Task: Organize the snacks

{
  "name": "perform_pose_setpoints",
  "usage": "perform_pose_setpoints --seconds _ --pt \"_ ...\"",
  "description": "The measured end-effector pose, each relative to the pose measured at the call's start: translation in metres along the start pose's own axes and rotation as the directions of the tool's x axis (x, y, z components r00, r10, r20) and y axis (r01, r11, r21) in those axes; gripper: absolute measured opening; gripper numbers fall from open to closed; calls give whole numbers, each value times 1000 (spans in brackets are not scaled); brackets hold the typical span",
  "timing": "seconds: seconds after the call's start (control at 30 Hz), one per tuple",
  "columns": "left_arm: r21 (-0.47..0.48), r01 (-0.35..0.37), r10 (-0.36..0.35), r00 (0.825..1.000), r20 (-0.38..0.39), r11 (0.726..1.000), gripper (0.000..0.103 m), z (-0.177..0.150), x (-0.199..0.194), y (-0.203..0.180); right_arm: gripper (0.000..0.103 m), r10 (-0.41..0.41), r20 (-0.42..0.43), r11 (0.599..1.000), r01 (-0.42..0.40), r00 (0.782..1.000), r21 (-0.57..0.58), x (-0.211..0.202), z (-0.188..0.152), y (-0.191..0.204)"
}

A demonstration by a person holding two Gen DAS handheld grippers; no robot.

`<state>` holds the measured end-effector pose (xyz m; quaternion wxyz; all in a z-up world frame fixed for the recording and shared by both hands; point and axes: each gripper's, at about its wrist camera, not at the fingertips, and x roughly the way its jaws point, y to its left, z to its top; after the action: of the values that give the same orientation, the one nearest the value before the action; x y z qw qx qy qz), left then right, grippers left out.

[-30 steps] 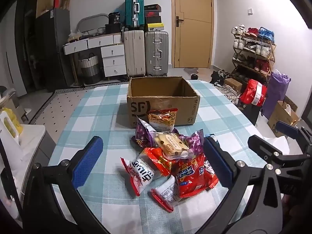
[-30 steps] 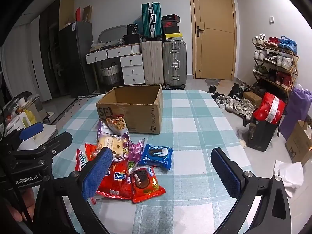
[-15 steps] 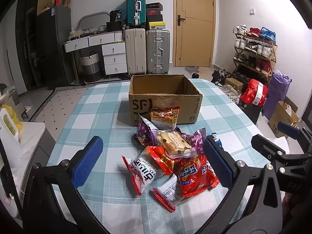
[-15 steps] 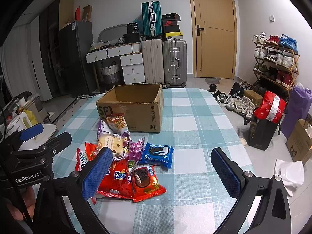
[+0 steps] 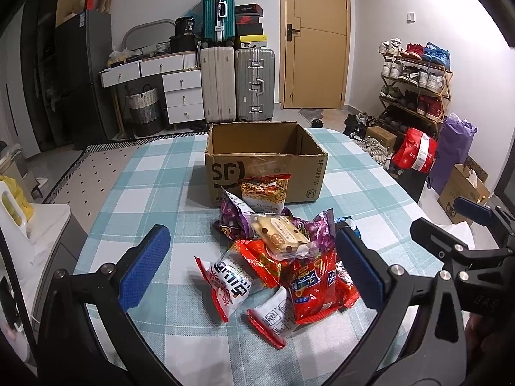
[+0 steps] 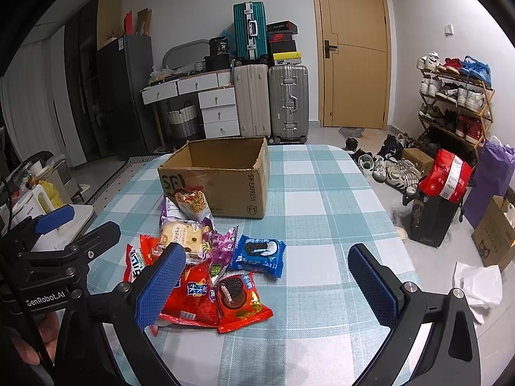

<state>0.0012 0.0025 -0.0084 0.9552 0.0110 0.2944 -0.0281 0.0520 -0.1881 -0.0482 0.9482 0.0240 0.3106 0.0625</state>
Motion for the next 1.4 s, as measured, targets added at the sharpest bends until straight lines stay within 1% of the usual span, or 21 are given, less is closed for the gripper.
perform_pose_setpoints --seconds 0.7,0.8,0.97,1.27,1.4 --pt "4 2 -2 1000 8 1000 102 -3 2 -3 103 6 -6 1000 -6 1000 -3 3 -2 0" --pt "-2 20 -20 1000 6 1000 102 -4 3 1 103 8 -9 1000 -8 1000 -2 4 -4 1" --pt "-11 16 -16 1000 -3 1000 102 -5 7 5 103 10 -15 1000 -10 1000 -3 5 -4 1" --pt "-24 2 -2 1000 -14 1000 102 -10 14 14 103 37 -40 999 -37 999 -8 13 -9 4" --pt "-38 -5 4 1000 -19 999 102 -14 21 23 103 77 -60 997 -78 995 -10 20 -13 7"
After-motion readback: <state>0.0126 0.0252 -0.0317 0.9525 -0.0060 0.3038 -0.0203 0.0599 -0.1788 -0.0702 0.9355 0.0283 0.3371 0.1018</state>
